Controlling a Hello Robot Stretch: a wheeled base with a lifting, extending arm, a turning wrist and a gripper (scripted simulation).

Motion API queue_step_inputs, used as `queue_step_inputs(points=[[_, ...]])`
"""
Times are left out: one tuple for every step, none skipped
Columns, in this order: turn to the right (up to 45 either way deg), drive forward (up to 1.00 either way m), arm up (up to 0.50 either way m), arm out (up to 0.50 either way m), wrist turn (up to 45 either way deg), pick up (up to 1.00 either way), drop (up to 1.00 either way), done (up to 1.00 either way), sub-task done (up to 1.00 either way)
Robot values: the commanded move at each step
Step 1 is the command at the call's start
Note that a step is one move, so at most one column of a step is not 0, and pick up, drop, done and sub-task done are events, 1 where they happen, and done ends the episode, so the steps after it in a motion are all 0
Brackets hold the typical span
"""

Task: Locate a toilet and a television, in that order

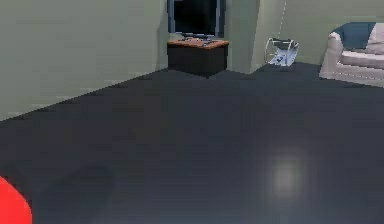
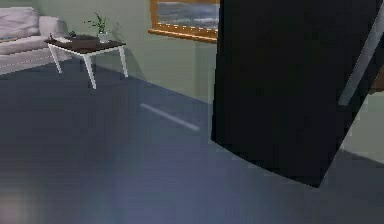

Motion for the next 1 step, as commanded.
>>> queue_step_inputs(points=[[0.0,1.0,0.0,0.0,0.0,0.0,0.0,0.0,0.0]])
